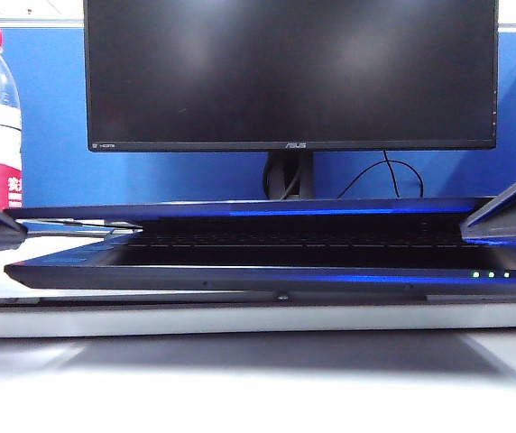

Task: Open the lid of the black laptop.

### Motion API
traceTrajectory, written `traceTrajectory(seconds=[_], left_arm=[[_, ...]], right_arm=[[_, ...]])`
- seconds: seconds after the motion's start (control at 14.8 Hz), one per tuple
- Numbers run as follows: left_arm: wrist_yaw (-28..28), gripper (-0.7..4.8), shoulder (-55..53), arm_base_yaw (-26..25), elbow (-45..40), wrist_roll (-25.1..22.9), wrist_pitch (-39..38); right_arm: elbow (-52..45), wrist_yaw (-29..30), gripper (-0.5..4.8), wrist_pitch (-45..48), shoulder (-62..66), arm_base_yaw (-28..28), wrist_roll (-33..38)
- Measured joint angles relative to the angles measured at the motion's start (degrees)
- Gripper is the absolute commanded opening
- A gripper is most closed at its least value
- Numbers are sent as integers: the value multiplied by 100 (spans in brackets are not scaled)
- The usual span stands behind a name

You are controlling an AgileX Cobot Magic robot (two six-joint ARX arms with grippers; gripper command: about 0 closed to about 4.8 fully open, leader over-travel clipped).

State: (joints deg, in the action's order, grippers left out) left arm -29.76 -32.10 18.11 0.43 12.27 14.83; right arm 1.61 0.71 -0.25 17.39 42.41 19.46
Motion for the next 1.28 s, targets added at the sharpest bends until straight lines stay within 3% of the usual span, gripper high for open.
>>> traceTrajectory(seconds=[0.34,0.88,1.28], left_arm=[[0,53,-11,7,0,267,564],[111,53,-20,11,68,282,903],[490,53,-20,-7,107,295,1338]], right_arm=[[9,-76,-6,245,-13,-9,0],[9,-254,-6,688,-13,-9,-118],[0,-612,-6,966,2,-9,-431]])
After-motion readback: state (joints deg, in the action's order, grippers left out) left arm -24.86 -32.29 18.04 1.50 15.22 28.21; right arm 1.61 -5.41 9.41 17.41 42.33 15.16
